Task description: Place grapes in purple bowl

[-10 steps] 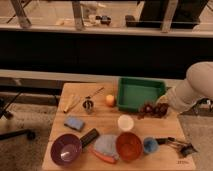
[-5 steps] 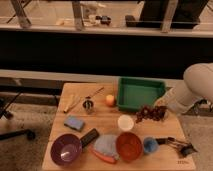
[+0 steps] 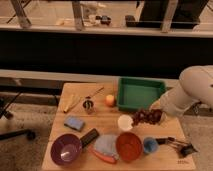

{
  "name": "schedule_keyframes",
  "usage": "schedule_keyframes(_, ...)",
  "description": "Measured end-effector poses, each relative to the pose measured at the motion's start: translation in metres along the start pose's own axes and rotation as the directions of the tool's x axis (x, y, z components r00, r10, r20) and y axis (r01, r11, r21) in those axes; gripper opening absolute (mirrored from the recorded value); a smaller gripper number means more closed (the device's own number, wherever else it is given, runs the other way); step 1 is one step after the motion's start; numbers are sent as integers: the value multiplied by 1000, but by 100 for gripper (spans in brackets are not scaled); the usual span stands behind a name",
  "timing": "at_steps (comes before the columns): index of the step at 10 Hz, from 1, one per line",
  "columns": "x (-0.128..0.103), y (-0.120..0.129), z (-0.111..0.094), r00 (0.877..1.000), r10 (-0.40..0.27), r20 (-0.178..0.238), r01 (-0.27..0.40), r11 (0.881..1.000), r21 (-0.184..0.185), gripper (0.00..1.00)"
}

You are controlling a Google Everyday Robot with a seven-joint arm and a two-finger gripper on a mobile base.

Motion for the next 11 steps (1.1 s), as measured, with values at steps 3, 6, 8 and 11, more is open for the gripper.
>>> schedule_keyframes(3,-23,-1,8,999,-40,16,40,999,-13,0)
schedule_keyframes(6,-48,-2,18,997,-71,32,72,997,-30,0)
schedule_keyframes(8,-65,-2,26,994,-98,47,100,994,-45,0)
schedule_keyframes(11,-84,3,37,990,-128,65,132,989,-65,0)
